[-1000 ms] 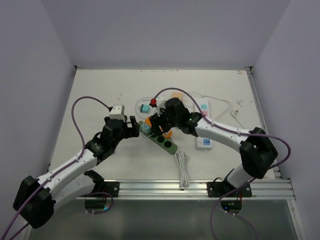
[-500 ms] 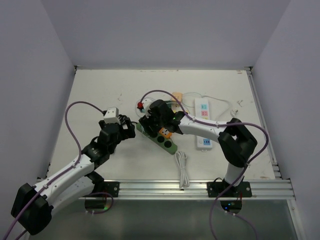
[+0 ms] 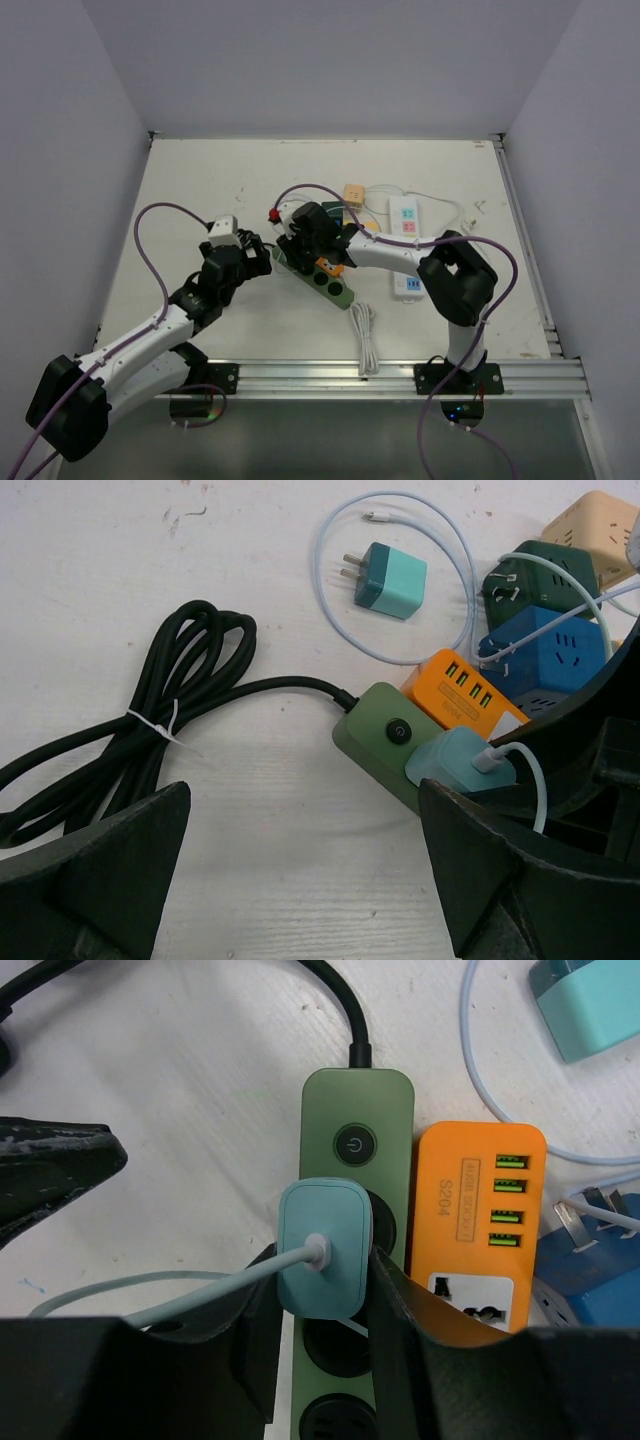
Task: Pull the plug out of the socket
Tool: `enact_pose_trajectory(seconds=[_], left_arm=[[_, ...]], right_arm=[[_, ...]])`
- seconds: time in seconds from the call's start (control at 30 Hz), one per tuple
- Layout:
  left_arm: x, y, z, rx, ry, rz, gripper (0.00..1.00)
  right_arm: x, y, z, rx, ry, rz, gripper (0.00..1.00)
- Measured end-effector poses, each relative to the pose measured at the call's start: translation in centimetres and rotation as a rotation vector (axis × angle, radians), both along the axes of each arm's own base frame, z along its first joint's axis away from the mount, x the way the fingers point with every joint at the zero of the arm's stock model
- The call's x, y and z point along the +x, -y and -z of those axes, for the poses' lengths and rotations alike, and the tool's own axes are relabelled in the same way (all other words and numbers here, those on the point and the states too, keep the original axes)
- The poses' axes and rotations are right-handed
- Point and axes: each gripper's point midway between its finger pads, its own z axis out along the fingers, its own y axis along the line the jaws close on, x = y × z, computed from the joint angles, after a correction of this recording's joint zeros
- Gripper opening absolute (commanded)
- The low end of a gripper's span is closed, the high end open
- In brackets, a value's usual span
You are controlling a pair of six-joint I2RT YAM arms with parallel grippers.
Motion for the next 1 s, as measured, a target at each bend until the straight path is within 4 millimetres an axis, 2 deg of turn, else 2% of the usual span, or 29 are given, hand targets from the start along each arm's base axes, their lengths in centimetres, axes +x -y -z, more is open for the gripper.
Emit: enact_pose_trajectory(seconds=[0.03, 0.1, 0.3, 0.43, 0.67, 1.0], left_arm=[[0.1, 0.0, 0.0, -0.004, 0.001, -0.001, 0.99], [0.3, 0.1, 0.1, -0.014, 0.001, -0.002, 1.0], [0.9, 0.3, 0.7, -0.074, -0.027, 0.001, 1.0], [1.4, 0.0, 1.0, -0.157, -0.054, -0.011, 1.0], [1.8, -0.2, 1.8, -0.286, -0.109, -0.031, 1.0], [2.0, 0.6, 0.6, -0.398, -0.081, -0.03, 1.0]], right_arm=[[0.0, -0.1, 0.0, 0.002, 0.001, -0.003, 0.24], [0.1, -0.2, -0.1, 0.007, 0.0, -0.002, 0.12], [-0.4, -0.8, -0.5, 0.06, -0.022, -0.02, 0.03], [-1.8, -0.9, -1.8, 0.12, -0.039, -0.045, 0.02], [-2.7, -1.5, -6.4, 0.264, -0.02, -0.056, 0.0], [-3.1, -2.8, -7.5, 0.37, -0.05, -0.04, 0.0]])
